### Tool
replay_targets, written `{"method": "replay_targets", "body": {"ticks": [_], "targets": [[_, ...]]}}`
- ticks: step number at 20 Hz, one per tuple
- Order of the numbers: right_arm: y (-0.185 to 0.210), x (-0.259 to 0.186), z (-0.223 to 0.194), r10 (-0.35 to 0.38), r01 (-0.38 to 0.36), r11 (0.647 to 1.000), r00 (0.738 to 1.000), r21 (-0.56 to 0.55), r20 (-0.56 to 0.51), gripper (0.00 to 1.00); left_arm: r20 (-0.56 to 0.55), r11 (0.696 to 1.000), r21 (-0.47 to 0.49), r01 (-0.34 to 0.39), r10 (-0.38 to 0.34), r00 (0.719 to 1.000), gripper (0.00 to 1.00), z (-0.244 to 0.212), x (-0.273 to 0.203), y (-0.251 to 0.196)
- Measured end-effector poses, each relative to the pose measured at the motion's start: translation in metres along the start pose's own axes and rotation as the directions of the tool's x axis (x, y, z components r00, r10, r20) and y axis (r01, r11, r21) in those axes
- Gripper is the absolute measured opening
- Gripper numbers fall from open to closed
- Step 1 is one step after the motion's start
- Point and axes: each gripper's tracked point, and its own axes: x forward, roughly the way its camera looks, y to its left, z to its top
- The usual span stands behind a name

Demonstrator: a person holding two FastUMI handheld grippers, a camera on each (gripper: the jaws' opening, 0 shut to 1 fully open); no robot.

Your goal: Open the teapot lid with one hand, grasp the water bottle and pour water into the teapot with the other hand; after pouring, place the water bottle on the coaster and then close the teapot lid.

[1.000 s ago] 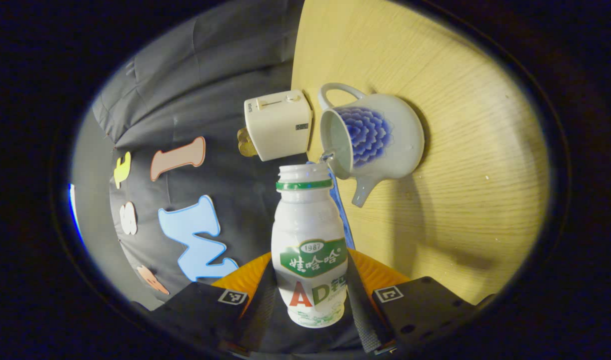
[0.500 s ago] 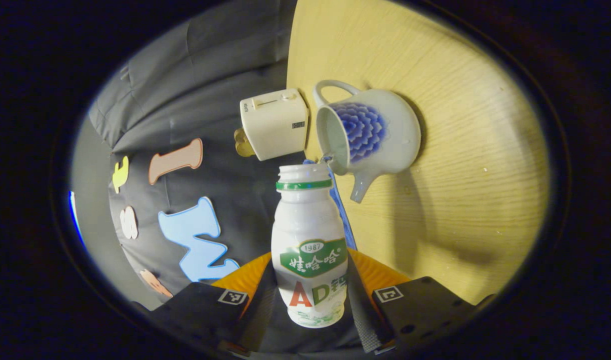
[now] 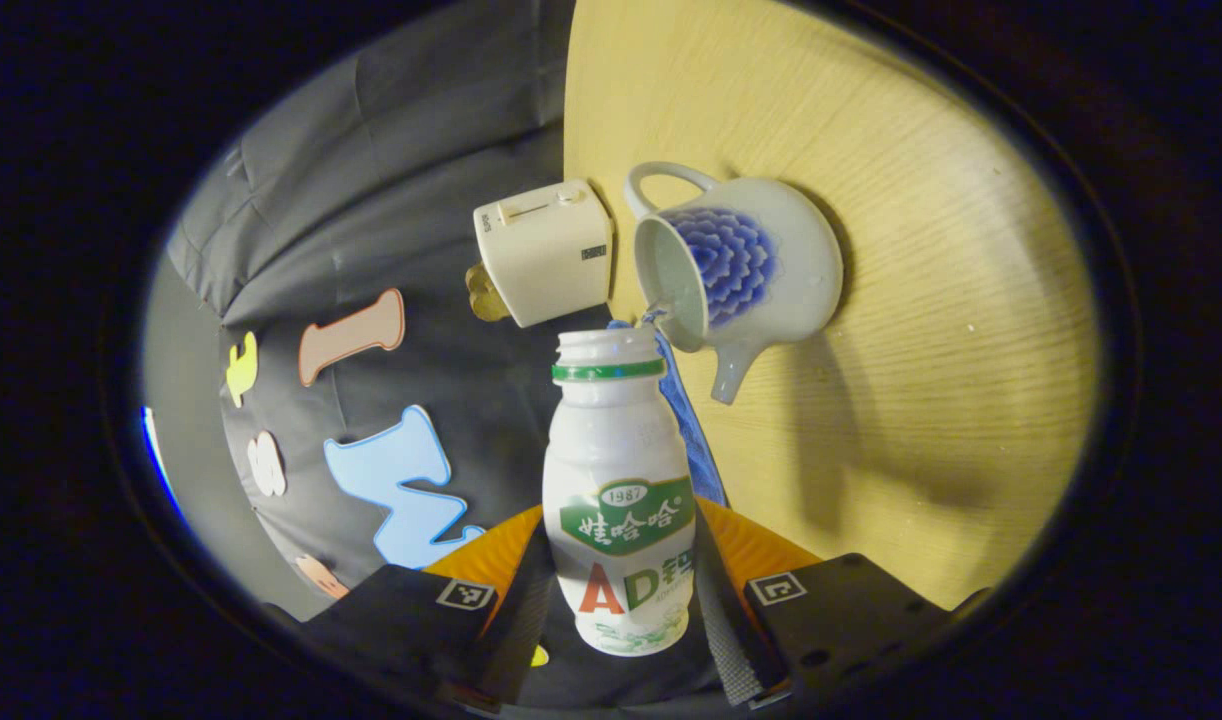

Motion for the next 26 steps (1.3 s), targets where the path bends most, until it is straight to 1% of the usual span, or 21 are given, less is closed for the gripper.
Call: {"method": "replay_targets", "body": {"ticks": [8,9,10,13,14,15,19,23,24,26], "targets": [[-0.002,-0.001,0.005,0.0,0.0,1.0,1.0,0.001,0.011,0.0,0.004,0.999,0.043,-0.007,0.007,1.0,0.77,0.002,0.001,0.009],[-0.004,0.0,0.005,0.0,0.0,1.0,1.0,0.007,0.011,0.01,0.008,0.999,0.05,-0.015,0.014,1.0,0.81,0.003,0.001,0.013],[-0.005,0.0,0.006,-0.001,0.001,1.0,1.0,0.016,0.012,0.01,0.009,0.998,0.057,-0.023,0.022,1.0,0.77,0.003,0.0,0.017],[-0.008,-0.001,0.007,-0.007,0.006,1.0,1.0,0.025,0.012,0.0,0.001,0.996,0.082,-0.032,0.032,0.999,0.77,-0.001,-0.001,0.023],[-0.008,0.0,0.007,-0.007,0.007,1.0,1.0,0.025,0.015,0.0,-0.004,0.995,0.092,-0.037,0.037,0.999,0.84,-0.003,-0.001,0.025],[-0.008,0.0,0.008,-0.006,0.006,1.0,1.0,0.026,0.016,0.01,-0.006,0.995,0.097,-0.036,0.037,0.999,0.77,-0.004,-0.001,0.026],[-0.006,-0.001,0.007,-0.001,0.0,0.999,1.0,0.033,0.011,0.01,-0.017,0.992,0.121,-0.04,0.042,0.999,0.77,-0.007,-0.001,0.029],[-0.005,-0.001,0.007,0.003,-0.003,1.0,1.0,0.031,0.01,0.01,-0.011,0.991,0.13,-0.043,0.045,0.999,0.72,-0.002,-0.003,0.028],[-0.005,-0.001,0.006,0.003,-0.003,0.999,1.0,0.033,0.01,0.0,-0.009,0.991,0.129,-0.042,0.044,0.999,0.77,0.0,-0.001,0.027],[-0.007,0.0,0.007,-0.001,0.001,0.999,1.0,0.034,0.012,0.0,0.0,0.992,0.123,-0.032,0.032,0.999,0.77,0.003,0.0,0.024]]}}
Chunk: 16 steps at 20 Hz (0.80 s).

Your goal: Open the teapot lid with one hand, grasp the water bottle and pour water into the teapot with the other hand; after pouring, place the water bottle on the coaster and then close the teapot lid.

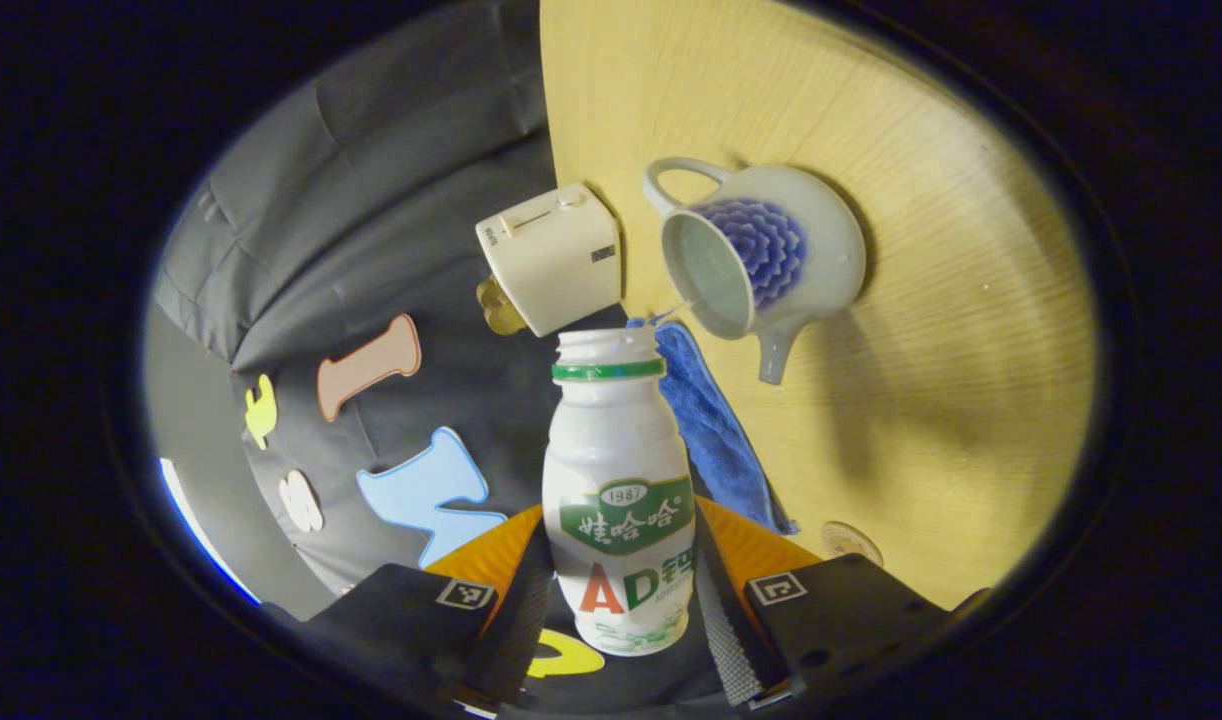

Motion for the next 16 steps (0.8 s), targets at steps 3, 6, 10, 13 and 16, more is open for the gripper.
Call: {"method": "replay_targets", "body": {"ticks": [3,6,10,13,16], "targets": [[0.001,0.0,-0.002,0.003,-0.003,1.0,1.0,-0.003,-0.005,0.01,0.01,1.0,0.005,0.006,-0.006,1.0,0.77,0.007,0.004,-0.005],[-0.001,0.002,-0.004,-0.001,0.001,1.0,1.0,-0.002,-0.01,0.01,0.018,1.0,0.0,0.016,-0.016,1.0,0.77,0.011,0.006,-0.01],[0.0,0.002,-0.003,-0.001,0.001,1.0,1.0,-0.002,-0.008,0.01,0.018,1.0,-0.005,0.015,-0.015,1.0,0.84,0.012,0.006,-0.013],[0.002,0.0,-0.002,0.004,-0.004,1.0,1.0,-0.001,-0.006,0.0,0.03,1.0,-0.007,0.011,-0.011,1.0,0.84,0.014,0.005,-0.01],[0.003,-0.001,0.001,0.009,-0.009,1.0,1.0,-0.004,0.001,0.0,0.048,0.999,-0.036,0.002,0.0,0.999,0.84,0.016,0.005,-0.01]]}}
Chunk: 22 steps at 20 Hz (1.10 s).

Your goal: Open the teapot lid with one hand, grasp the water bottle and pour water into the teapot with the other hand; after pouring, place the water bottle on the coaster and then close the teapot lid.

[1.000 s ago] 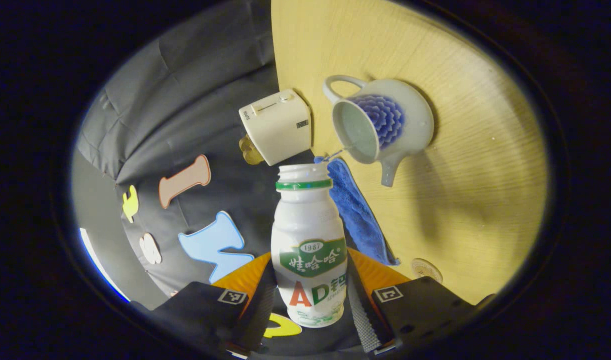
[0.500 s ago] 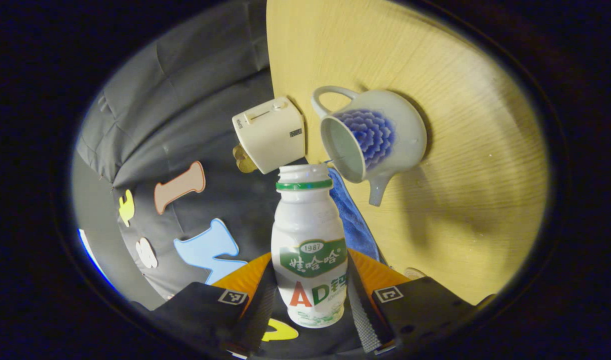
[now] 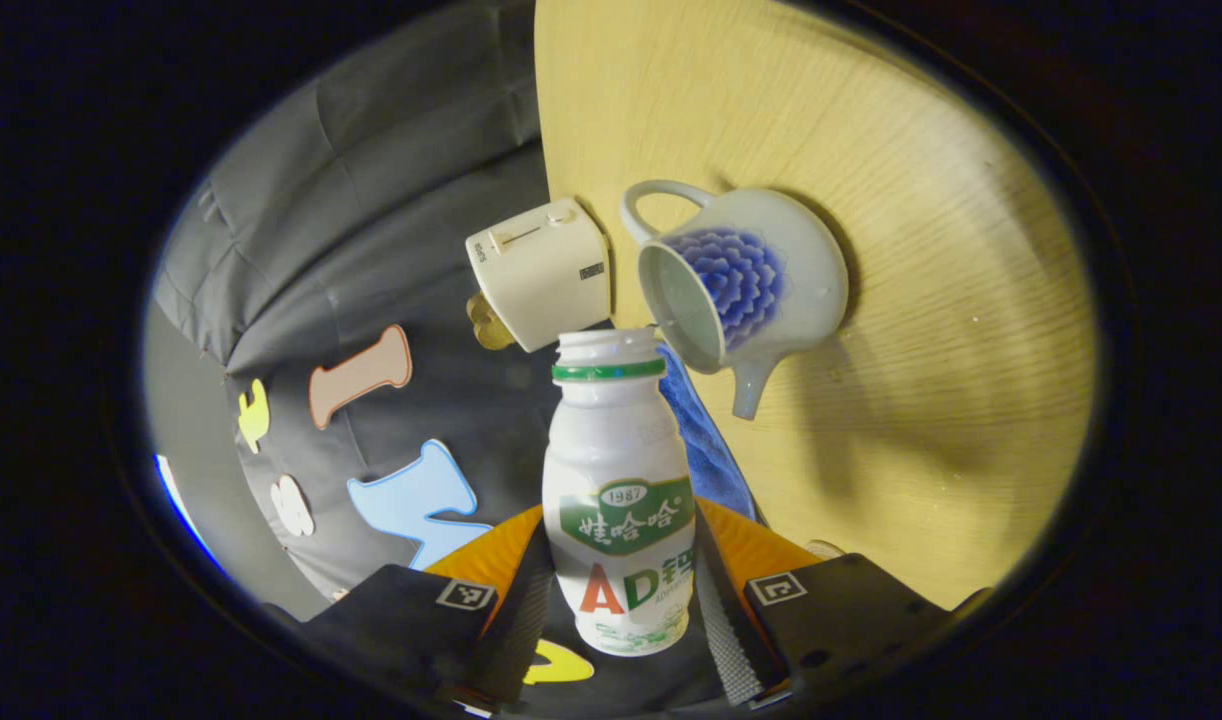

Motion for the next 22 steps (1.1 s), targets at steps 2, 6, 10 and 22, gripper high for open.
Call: {"method": "replay_targets", "body": {"ticks": [2,6,10,22], "targets": [[0.0,0.0,0.002,-0.002,0.002,1.0,1.0,0.005,0.004,0.0,0.03,0.996,-0.09,0.015,-0.012,0.999,0.85,0.003,0.002,-0.007],[0.003,0.001,0.008,0.001,-0.001,1.0,1.0,0.026,0.011,0.01,0.099,0.96,-0.279,0.036,-0.009,0.995,0.85,0.01,-0.004,-0.012],[0.009,0.003,0.025,0.007,-0.008,0.999,0.999,0.037,0.042,0.01,0.148,0.874,-0.477,0.093,-0.024,0.989,0.85,0.011,-0.004,-0.023],[0.047,0.057,0.032,0.071,-0.071,0.995,0.997,0.066,-0.003,0.0,0.124,0.486,-0.872,0.061,0.098,0.987,0.77,-0.049,-0.035,-0.027]]}}
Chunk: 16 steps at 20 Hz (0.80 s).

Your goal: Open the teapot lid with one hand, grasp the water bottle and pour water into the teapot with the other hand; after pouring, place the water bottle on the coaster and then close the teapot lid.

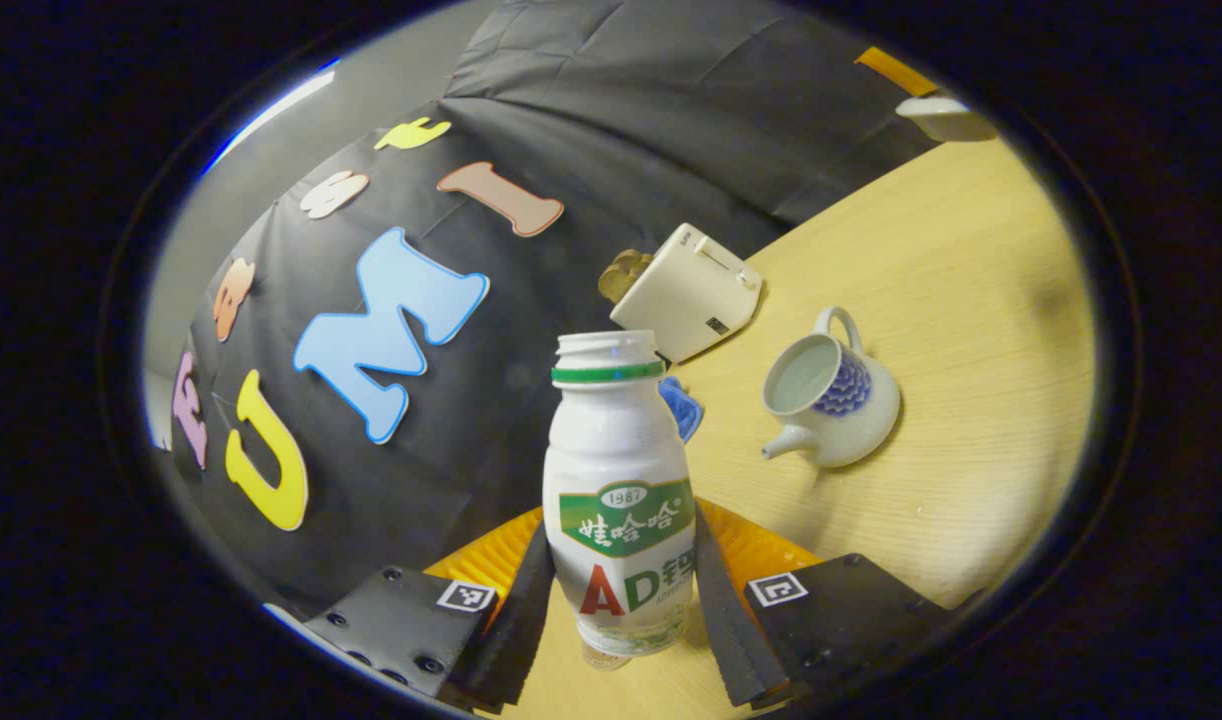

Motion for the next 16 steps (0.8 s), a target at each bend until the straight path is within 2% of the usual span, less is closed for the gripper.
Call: {"method": "replay_targets", "body": {"ticks": [1,2,5,7,9,12,16], "targets": [[0.006,0.01,0.0,0.013,-0.013,1.0,1.0,-0.008,-0.001,0.0,0.008,0.999,-0.035,-0.011,0.011,1.0,0.77,-0.001,-0.002,0.005],[0.013,0.03,-0.002,0.032,-0.033,0.999,0.999,-0.033,-0.01,0.01,0.03,0.994,-0.105,-0.021,0.024,0.999,0.84,-0.001,-0.008,0.013],[0.022,0.065,0.001,0.045,-0.045,0.993,0.999,-0.107,0.002,0.01,0.071,0.98,-0.192,-0.052,0.067,0.995,0.83,0.001,-0.02,0.034],[0.034,0.087,-0.009,0.073,-0.075,0.993,0.997,-0.094,-0.031,0.0,0.087,0.966,-0.252,-0.047,0.071,0.994,0.82,-0.002,-0.024,0.042],[0.041,0.11,-0.024,0.09,-0.097,0.992,0.992,-0.075,-0.086,0.01,0.106,0.94,-0.341,-0.027,0.067,0.992,0.82,-0.008,-0.029,0.049],[0.037,0.137,-0.032,0.048,-0.058,0.993,0.994,-0.101,-0.101,0.01,0.112,0.892,-0.452,-0.011,0.069,0.991,0.81,-0.022,-0.035,0.056],[0.038,0.154,-0.039,0.023,-0.037,0.992,0.993,-0.12,-0.116,0.01,0.108,0.856,-0.516,-0.03,0.1,0.989,0.8,-0.042,-0.042,0.078]]}}
